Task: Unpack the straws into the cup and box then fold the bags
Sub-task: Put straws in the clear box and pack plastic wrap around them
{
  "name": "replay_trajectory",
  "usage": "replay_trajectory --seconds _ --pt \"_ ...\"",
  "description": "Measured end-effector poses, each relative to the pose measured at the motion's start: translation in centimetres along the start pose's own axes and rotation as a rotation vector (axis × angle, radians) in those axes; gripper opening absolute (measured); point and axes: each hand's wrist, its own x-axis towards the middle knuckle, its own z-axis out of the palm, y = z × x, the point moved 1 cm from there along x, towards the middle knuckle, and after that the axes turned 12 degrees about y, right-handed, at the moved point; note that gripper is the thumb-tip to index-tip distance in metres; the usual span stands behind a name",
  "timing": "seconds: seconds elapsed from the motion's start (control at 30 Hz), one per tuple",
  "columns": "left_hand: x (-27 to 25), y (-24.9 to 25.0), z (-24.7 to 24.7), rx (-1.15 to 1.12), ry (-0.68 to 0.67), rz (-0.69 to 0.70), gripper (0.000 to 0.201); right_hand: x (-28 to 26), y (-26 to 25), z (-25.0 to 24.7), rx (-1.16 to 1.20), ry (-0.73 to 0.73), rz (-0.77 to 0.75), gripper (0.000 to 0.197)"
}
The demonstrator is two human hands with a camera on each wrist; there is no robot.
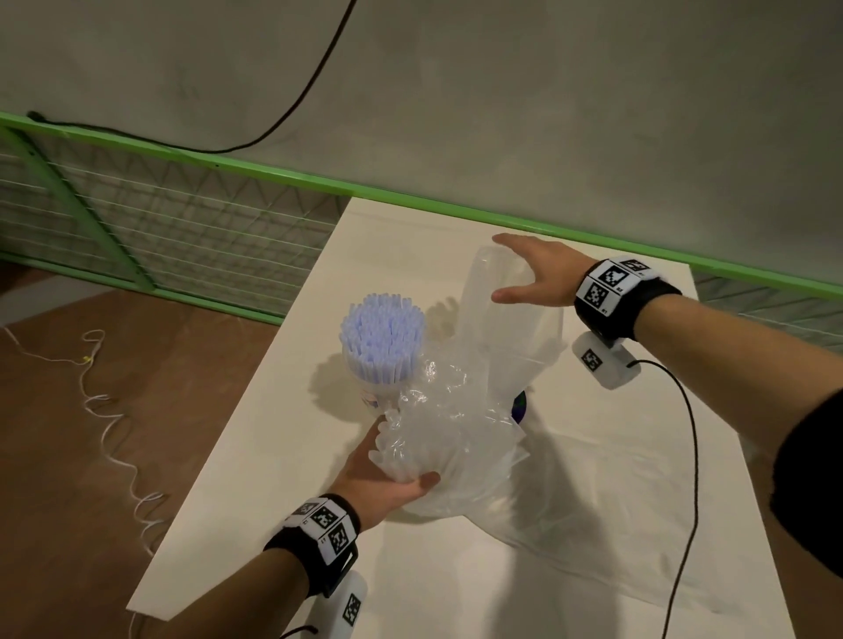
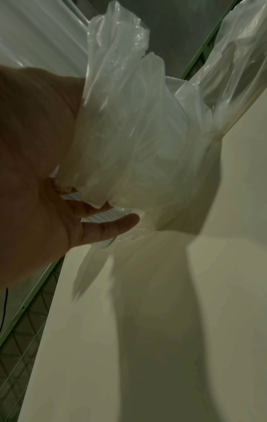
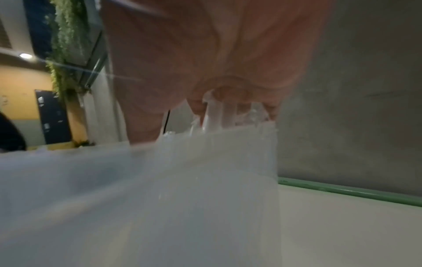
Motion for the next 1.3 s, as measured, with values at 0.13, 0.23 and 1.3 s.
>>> replay_trajectory --seconds 0.13,0.23,1.3 --pt "-0.1 0.2 -0.1 0.015 -0.001 -0.002 0.079 0.9 0.4 0.4 0.003 0.024 -0.049 0.086" --pt "-0.2 0.4 -0.1 -0.005 -0.008 -0.013 0.077 1.4 0.5 0.5 -0.002 0.105 -0.052 0.082" --pt "-0.6 0.9 -0.3 0.037 0.008 -0.014 0.072 -8.2 -3.6 -3.7 -0.022 -0.286 -0.282 0.041"
